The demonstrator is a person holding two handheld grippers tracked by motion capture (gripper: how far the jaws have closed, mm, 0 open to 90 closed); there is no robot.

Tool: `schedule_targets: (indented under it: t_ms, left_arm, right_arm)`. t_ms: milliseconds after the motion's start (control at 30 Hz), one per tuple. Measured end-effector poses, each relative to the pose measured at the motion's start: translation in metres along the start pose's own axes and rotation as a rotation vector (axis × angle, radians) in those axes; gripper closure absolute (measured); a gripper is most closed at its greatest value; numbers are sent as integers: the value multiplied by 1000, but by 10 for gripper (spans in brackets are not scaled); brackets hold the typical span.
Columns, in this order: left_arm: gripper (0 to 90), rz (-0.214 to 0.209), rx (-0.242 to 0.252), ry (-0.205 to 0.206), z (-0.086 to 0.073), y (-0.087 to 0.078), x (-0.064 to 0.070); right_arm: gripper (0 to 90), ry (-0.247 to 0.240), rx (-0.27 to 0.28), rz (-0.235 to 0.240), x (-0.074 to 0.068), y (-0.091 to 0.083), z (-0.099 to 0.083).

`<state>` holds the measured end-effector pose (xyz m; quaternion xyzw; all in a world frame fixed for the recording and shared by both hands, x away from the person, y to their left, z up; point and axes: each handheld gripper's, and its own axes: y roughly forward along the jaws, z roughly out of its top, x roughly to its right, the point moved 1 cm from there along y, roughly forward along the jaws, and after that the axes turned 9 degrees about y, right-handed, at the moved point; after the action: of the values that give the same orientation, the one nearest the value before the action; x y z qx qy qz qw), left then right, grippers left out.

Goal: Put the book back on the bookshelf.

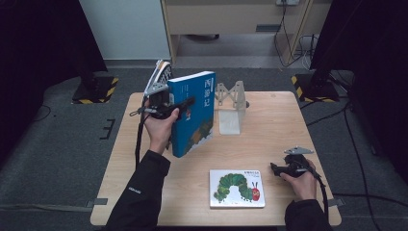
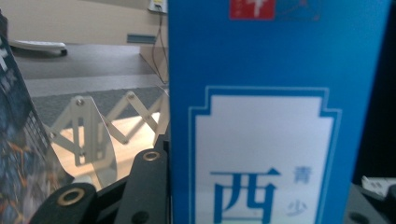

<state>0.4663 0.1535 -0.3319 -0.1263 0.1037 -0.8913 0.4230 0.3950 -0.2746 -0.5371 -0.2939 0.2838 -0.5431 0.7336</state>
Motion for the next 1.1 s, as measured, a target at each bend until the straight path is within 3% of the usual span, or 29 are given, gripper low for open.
schedule_targets:
  t_ms: [267, 567, 700, 833, 933, 1100]
  left_arm:
    - [612, 52, 9, -13, 5, 21, -11]
    - [612, 98, -17, -21, 6, 40, -22]
    - [612, 131, 5, -42, 5, 51, -29]
    - [611, 138, 17, -58, 3, 58, -32]
    - [612, 170, 12, -38, 1, 67, -31]
    - [611, 178, 6, -13, -5, 77, -29]
  right_arm:
    - [159, 13, 12, 3, 2, 3, -1]
    - [113, 22, 44, 3, 3, 4, -4]
    - [100, 21, 63, 6, 3, 5, -7]
    - [100, 21, 63, 6, 3, 5, -7]
    - [95, 21, 62, 12, 3, 5, -7]
    - [85, 18, 62, 14, 3, 5, -7]
